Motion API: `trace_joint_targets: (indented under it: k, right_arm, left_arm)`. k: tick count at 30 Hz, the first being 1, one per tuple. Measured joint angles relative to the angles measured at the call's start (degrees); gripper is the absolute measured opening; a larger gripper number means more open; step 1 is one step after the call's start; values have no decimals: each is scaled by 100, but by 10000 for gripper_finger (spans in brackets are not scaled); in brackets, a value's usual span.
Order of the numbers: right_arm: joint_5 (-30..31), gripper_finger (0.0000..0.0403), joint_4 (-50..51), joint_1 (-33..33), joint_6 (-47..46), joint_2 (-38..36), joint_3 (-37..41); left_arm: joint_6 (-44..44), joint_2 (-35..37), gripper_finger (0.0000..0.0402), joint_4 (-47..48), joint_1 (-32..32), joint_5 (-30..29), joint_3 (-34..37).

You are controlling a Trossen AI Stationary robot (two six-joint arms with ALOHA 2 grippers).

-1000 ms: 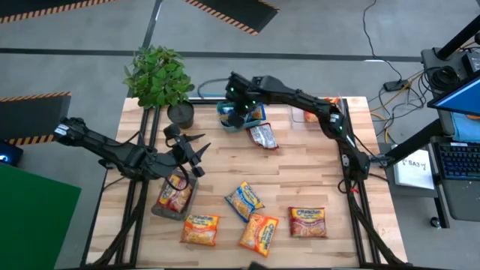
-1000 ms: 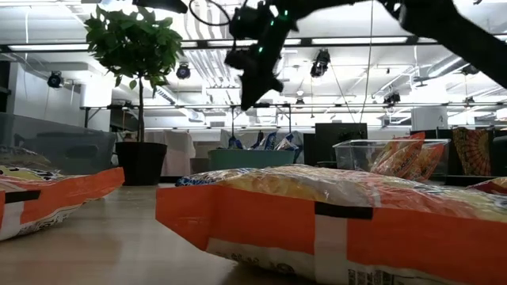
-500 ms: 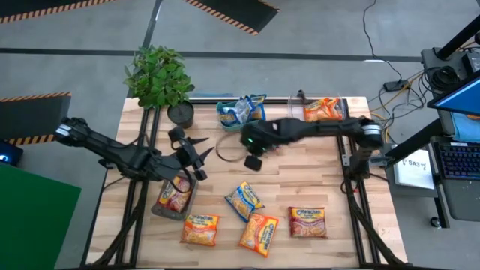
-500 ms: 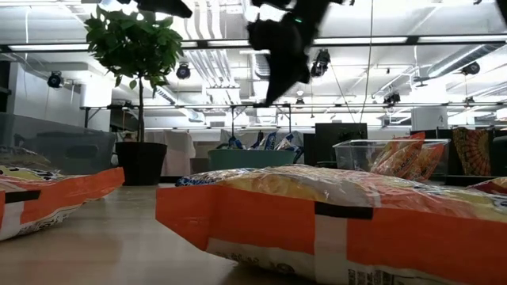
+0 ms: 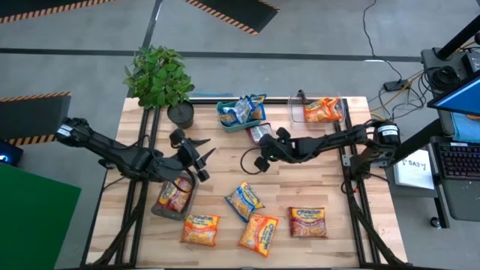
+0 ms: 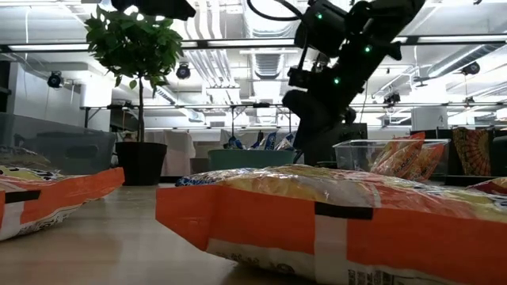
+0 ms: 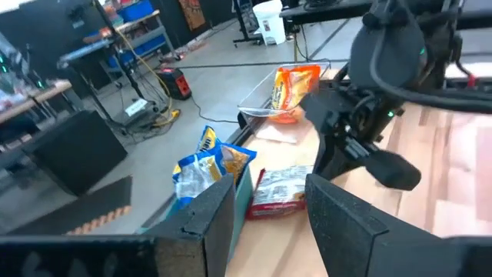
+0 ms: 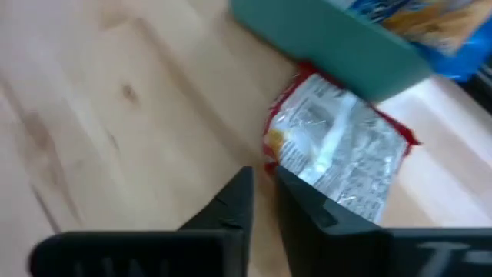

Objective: Sort Maruchan noodles
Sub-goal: Put the top red noodle pack into the black bin

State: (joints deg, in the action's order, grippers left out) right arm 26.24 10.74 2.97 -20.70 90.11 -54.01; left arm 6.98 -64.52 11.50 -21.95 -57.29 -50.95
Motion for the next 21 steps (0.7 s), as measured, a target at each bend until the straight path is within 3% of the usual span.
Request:
trace_joint_targets:
  k: [11,18,21]
  right_arm:
    - [-47,207,-236,145,2077,4,13]
    - [0,241,-1120,441,1986,12,462]
    - [-424,246,-1871,497,2037,12,778]
  left_arm:
    - [460,-380,142,-374,-136,-23,10]
    - [457,-430,142,-469,-136,-32,10]
    - [455,-430,142,-483,-136,-70,10]
